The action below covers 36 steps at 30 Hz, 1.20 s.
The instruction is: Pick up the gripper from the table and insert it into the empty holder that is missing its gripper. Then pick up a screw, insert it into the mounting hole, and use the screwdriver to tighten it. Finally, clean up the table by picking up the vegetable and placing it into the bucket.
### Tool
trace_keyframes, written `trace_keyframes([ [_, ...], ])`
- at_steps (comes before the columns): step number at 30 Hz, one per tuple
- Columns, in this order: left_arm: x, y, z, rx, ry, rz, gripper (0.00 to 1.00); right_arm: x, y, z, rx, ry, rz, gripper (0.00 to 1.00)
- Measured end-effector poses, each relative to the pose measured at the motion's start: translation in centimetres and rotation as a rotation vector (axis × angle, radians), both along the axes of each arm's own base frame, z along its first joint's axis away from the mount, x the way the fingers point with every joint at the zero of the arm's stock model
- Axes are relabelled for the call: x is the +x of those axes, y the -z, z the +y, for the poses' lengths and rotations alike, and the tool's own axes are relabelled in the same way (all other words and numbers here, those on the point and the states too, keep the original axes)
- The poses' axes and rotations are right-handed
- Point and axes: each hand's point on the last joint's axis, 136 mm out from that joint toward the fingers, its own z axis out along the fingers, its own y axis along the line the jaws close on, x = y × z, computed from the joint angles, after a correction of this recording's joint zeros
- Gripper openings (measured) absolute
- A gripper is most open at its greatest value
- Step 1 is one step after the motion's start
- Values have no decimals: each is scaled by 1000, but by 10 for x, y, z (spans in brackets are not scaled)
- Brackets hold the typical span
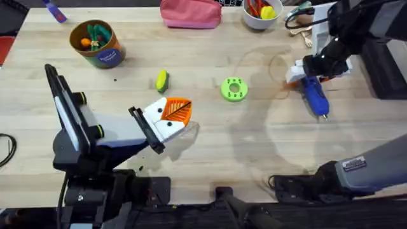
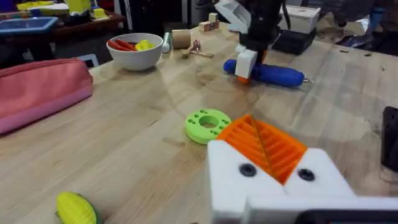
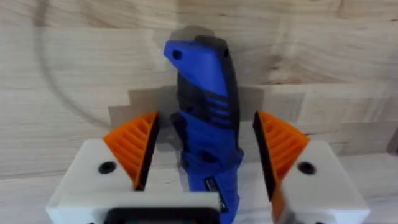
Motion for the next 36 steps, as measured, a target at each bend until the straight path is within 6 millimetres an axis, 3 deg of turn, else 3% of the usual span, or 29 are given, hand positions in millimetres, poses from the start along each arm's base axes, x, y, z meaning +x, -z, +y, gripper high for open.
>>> trace_keyframes([
  [4, 0, 0, 0, 0, 0, 0, 6, 2, 2, -2, 3, 3, 4, 724],
  [9, 0, 0, 0, 0, 0, 0, 6, 4, 6, -6, -1, 11, 10, 57],
  [10, 0, 0, 0, 0, 0, 0, 6, 4, 6, -6, 0, 14, 9, 27],
  [17, 0, 0, 0, 0, 0, 0, 6, 4, 5, -2, 0, 2, 15, 22],
  [23, 0, 0, 0, 0, 0, 0, 6, 6, -10, 21, 6, -24, 29, 22],
  [28, 0, 0, 0, 0, 0, 0, 6, 20, -53, 42, 12, -26, -99, 22],
  [36, 0, 0, 0, 0, 0, 0, 6, 27, -154, 87, 182, -45, -439, 22],
])
